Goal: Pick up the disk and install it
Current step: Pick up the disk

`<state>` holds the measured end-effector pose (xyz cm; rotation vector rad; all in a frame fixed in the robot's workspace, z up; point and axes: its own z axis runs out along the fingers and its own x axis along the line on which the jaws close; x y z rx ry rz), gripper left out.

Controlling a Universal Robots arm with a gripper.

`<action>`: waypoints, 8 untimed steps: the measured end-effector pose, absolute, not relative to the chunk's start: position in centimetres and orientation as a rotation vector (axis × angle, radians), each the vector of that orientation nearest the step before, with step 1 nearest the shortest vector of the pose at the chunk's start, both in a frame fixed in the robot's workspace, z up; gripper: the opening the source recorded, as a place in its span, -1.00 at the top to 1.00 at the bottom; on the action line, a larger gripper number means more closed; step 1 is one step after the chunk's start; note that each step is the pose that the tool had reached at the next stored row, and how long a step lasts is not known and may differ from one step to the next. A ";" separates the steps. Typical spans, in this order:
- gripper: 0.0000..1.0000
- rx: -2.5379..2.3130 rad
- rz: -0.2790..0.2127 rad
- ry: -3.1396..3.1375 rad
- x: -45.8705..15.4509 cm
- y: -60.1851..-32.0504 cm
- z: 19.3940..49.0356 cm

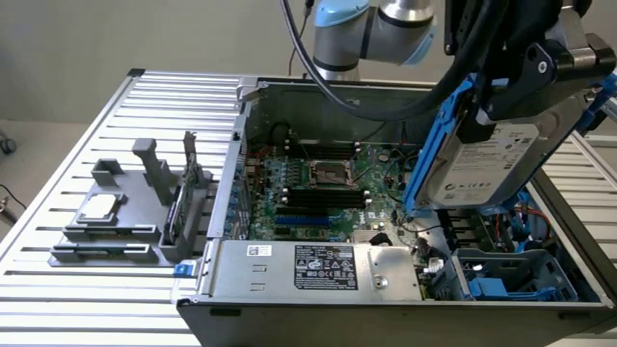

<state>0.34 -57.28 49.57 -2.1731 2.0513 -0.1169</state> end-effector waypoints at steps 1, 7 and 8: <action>0.34 -2.172 -0.116 2.051 0.4 -57.5 49.6; 0.34 -2.168 -0.108 2.048 1.1 -58.7 49.5; 0.34 -2.167 -0.107 2.048 1.2 -58.9 49.5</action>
